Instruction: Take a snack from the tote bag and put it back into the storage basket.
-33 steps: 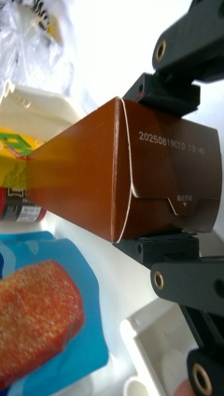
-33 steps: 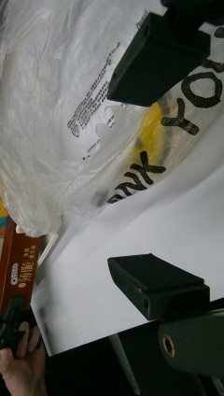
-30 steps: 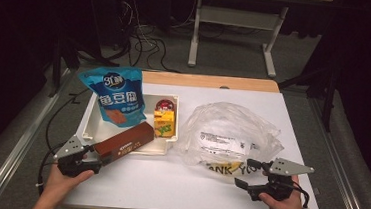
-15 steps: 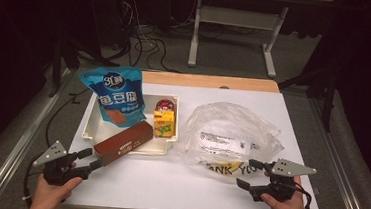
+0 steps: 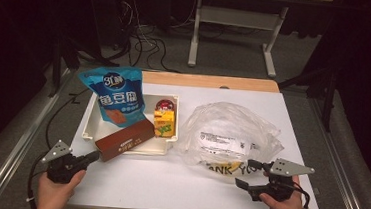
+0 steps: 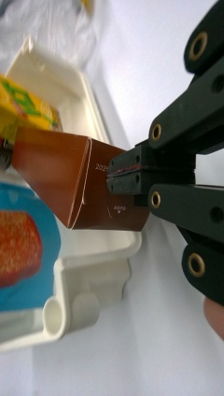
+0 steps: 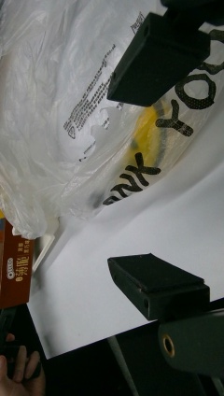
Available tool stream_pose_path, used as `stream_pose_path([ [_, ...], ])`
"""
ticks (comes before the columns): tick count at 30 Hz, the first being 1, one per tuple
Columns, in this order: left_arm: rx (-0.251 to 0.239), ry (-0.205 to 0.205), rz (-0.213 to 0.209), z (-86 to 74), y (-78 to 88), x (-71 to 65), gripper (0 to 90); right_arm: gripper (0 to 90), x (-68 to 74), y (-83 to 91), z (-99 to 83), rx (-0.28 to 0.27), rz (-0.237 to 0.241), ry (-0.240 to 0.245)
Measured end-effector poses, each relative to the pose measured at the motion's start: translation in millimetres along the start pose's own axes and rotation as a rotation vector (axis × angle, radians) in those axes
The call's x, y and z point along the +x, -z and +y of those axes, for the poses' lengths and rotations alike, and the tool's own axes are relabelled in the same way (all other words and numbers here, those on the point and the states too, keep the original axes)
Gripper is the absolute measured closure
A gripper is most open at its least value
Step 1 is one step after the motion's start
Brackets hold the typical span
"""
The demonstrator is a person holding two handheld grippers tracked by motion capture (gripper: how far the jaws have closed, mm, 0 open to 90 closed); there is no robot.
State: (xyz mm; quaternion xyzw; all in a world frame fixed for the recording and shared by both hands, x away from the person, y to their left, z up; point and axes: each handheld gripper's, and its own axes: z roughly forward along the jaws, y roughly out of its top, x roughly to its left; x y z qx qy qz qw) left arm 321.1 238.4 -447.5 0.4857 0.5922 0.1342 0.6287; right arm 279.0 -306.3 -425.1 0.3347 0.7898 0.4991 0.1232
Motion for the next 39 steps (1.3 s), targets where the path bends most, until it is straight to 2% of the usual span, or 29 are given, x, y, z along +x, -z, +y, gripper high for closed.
stream_pose_path([
  [5, -0.028, 0.016, 0.069, 2.6, -13.8, 5.7, 90.0, 17.3, 0.1, -1.2, 0.0, 0.001, -0.003, 0.002],
  [7, -0.033, 0.004, 0.078, 2.3, -17.8, 6.9, 90.0, 17.3, 0.2, -1.1, 0.1, 0.001, -0.006, 0.001],
  [9, -0.039, -0.014, 0.105, 1.2, -21.0, 7.9, 90.0, 17.4, -0.2, -0.8, -0.2, -0.002, -0.01, -0.002],
  [11, -0.045, -0.015, 0.119, 0.2, -21.2, 7.9, 89.8, 17.3, -0.5, -0.6, -0.6, -0.002, -0.015, -0.003],
  [16, -0.06, -0.017, 0.108, 0.4, -6.1, 1.1, 84.9, 17.4, -0.7, 0.1, -1.7, 0.003, -0.036, -0.005],
  [20, -0.042, -0.036, 0.079, -5.9, 0.3, -8.9, 85.4, 17.1, -1.9, 0.2, -3.3, 0.004, -0.069, -0.016],
  [25, -0.011, -0.048, 0.075, -15.1, -12.0, -14.1, 85.6, 16.7, -2.8, 5.5, -10.1, 0.007, -0.127, -0.034],
  [32, -0.03, -0.077, 0.145, -19.1, -30.3, -14.7, 86.1, 16.8, -5.3, 16.0, -19.3, 0.013, -0.154, -0.05],
  [39, -0.05, -0.075, 0.209, -17.4, -45.6, -4.5, 86.0, 16.9, -6.7, 17.6, -20.7, 0.002, -0.156, -0.057],
])
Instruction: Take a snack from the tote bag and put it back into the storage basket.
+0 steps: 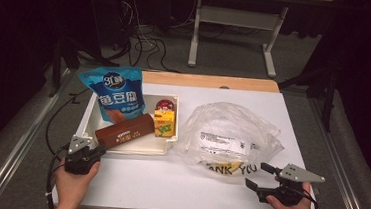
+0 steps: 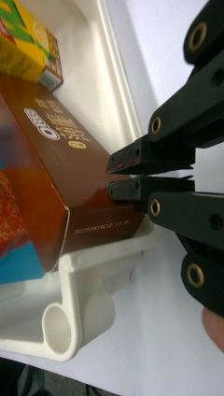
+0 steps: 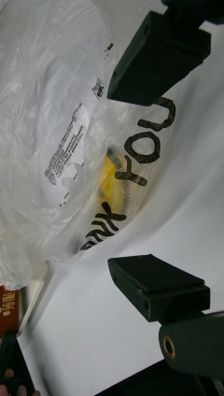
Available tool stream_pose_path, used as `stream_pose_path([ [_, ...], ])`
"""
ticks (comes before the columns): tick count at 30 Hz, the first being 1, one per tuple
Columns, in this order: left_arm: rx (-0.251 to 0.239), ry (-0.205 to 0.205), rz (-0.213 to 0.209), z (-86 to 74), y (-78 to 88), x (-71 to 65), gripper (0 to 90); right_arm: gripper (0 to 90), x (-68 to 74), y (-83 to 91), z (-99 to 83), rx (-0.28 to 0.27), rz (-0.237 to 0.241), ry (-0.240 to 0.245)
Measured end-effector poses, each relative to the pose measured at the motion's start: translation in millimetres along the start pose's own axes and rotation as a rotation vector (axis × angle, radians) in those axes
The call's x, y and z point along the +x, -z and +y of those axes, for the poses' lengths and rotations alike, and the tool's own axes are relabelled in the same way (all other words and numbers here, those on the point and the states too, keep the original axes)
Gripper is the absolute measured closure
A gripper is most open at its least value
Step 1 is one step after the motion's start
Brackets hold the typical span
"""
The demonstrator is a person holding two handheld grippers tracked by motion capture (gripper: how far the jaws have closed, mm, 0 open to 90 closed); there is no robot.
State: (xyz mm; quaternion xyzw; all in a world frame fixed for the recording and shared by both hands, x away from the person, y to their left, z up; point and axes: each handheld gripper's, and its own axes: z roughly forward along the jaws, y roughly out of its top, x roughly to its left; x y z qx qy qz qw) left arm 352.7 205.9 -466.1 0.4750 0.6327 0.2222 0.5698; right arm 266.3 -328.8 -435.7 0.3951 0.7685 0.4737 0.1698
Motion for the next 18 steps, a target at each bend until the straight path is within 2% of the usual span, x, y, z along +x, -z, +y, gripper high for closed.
stream_pose_path([
  [4, -0.013, 0.017, 0.034, 2.2, -9.1, 2.9, 85.7, 17.0, -1.4, 1.1, -0.6, -0.004, 0.0, -0.008],
  [7, -0.022, 0.008, 0.062, 2.0, -16.9, 2.9, 85.9, 17.1, -1.1, 0.7, -0.3, -0.007, 0.001, -0.006],
  [10, -0.03, 0.018, 0.089, 2.1, -23.4, 2.7, 86.7, 17.1, 0.3, 1.1, 0.1, -0.008, 0.003, -0.005],
  [18, -0.055, -0.042, 0.16, -3.3, -44.2, -6.7, 88.5, 17.2, 1.4, -0.2, -0.5, -0.009, 0.005, -0.008],
])
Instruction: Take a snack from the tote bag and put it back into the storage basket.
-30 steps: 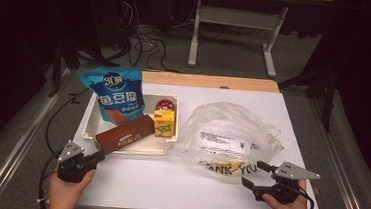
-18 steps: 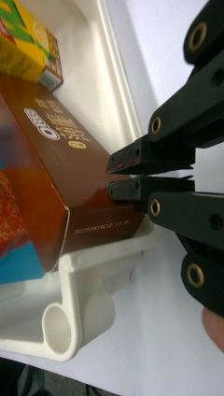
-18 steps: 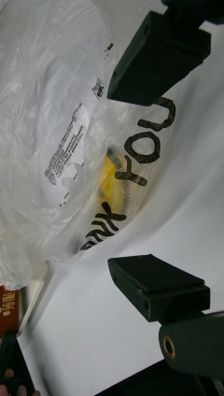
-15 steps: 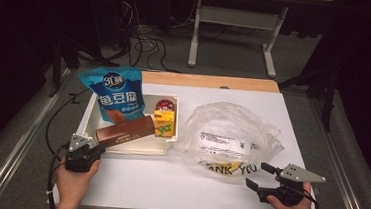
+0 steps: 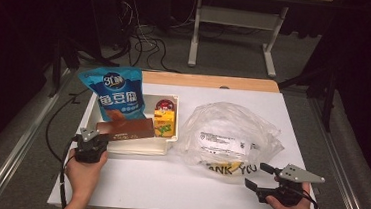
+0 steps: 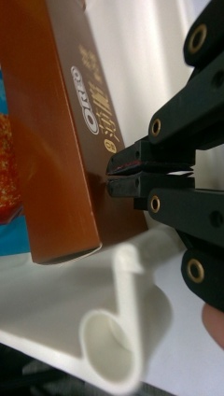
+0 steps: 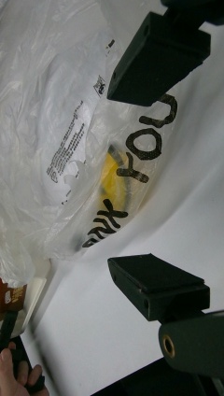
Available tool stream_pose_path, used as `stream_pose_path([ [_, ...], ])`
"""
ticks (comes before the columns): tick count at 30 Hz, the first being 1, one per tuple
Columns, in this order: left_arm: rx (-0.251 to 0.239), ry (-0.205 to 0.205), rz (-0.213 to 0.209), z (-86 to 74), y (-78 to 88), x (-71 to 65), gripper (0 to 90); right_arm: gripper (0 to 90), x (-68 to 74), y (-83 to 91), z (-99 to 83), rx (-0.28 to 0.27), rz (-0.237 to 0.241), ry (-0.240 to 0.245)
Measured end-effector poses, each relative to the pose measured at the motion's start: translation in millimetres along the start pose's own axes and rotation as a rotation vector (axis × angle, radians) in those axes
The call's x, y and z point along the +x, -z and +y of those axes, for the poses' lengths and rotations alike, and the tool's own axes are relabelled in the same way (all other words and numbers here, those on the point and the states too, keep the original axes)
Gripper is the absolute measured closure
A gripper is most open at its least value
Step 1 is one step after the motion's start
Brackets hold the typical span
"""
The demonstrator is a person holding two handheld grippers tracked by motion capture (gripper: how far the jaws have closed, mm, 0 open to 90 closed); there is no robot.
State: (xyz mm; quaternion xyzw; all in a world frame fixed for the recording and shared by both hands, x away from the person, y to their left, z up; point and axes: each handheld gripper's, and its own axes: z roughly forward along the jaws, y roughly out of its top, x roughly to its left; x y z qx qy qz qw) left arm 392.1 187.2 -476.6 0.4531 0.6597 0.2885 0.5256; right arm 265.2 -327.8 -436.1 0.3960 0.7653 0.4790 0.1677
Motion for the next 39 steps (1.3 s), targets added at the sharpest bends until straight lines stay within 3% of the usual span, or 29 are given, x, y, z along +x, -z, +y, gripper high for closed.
stream_pose_path([
  [5, -0.042, 0.021, 0.032, 1.5, -6.8, -7.5, 90.0, 17.3, -0.2, -0.1, -0.4, 0.0, 0.005, 0.001],
  [13, -0.011, 0.077, -0.04, 1.1, 2.9, -6.8, 83.2, 17.3, -1.1, 0.8, -0.7, -0.002, 0.004, 0.002],
  [15, -0.012, 0.063, -0.057, 1.4, 9.0, -5.5, 79.6, 17.4, -2.2, 2.0, -1.0, -0.004, 0.0, -0.004],
  [20, 0.006, 0.089, -0.186, 5.4, 29.5, -3.7, 61.4, 17.4, -4.0, 3.6, -1.6, -0.007, -0.006, -0.012],
  [25, 0.024, 0.074, -0.247, 5.3, 44.1, -6.4, 23.7, 17.3, -4.3, 3.2, -1.8, -0.004, -0.009, -0.01],
  [27, 0.053, 0.079, -0.28, 3.9, 48.7, -6.0, 14.7, 17.4, -4.6, 3.4, -1.9, -0.004, -0.011, -0.011],
  [31, 0.057, 0.068, -0.331, 4.0, 59.0, -6.8, 0.0, 17.3, -5.4, 3.7, -2.1, -0.005, -0.013, -0.008],
  [39, 0.051, 0.128, -0.347, 8.4, 70.3, 0.0, 0.3, 17.0, -7.1, 4.5, -3.1, -0.004, -0.017, -0.013],
])
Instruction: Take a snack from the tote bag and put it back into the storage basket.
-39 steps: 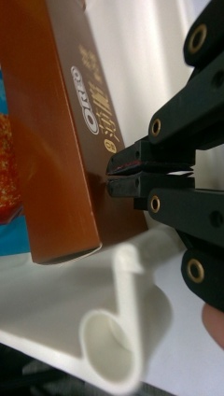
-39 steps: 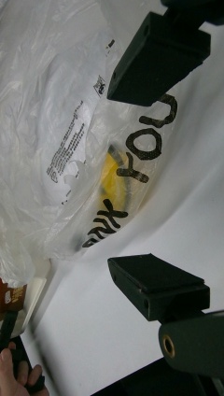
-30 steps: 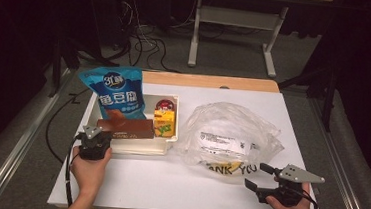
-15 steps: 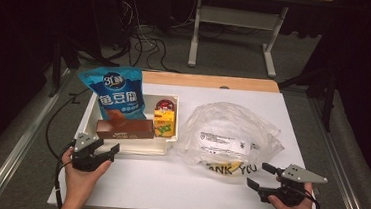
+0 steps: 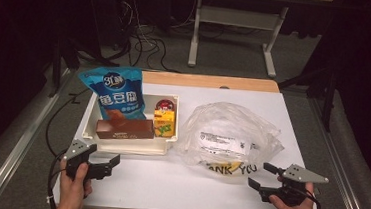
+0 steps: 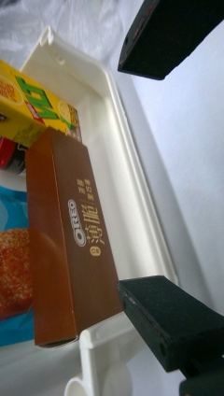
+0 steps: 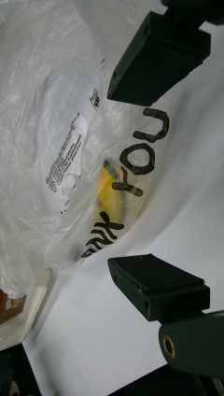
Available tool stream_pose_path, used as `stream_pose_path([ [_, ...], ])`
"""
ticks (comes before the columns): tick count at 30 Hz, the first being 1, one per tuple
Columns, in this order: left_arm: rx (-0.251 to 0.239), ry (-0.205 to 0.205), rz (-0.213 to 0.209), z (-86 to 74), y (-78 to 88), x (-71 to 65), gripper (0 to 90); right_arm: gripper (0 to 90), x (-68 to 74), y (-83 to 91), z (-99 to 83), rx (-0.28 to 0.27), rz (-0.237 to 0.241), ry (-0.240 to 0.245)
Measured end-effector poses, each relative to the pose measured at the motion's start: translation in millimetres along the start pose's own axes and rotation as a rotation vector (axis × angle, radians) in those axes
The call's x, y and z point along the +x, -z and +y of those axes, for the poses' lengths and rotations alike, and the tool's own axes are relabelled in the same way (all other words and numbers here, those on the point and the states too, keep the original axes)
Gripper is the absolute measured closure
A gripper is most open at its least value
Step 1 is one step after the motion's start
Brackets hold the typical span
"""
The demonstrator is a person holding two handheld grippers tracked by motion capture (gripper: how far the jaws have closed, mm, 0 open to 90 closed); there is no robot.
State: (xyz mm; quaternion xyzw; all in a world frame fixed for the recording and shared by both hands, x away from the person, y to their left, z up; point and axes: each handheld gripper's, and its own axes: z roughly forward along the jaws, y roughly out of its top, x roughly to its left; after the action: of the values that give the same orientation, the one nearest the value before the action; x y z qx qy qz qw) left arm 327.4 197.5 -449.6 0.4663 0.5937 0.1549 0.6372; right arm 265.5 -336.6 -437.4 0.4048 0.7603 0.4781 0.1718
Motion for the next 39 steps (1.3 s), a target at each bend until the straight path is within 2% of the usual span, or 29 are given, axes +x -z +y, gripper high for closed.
stream_pose_path([
  [4, -0.008, -0.025, 0.001, 0.1, 7.4, 1.8, 0.3, 16.8, -2.2, 0.9, -0.8, -0.002, -0.008, 0.0],
  [14, -0.013, -0.005, -0.02, 3.9, 24.9, 11.2, 0.4, 16.0, -6.3, 6.0, -3.3, -0.002, -0.028, -0.013],
  [19, -0.024, -0.018, -0.066, 4.9, 36.1, 12.0, 0.5, 15.3, -9.9, 10.6, -5.3, -0.001, -0.049, -0.032],
  [23, -0.02, -0.015, -0.044, 4.9, 38.8, 14.9, 0.8, 15.2, -13.6, 17.0, -10.9, 0.006, -0.071, -0.041],
  [30, -0.017, -0.016, -0.045, 5.7, 43.6, 19.2, 0.4, 15.2, -19.6, 26.6, -19.2, 0.012, -0.095, -0.052],
  [39, -0.02, -0.041, -0.041, 6.7, 44.7, 26.2, 0.4, 15.2, -29.2, 37.4, -27.5, 0.01, -0.127, -0.075],
])
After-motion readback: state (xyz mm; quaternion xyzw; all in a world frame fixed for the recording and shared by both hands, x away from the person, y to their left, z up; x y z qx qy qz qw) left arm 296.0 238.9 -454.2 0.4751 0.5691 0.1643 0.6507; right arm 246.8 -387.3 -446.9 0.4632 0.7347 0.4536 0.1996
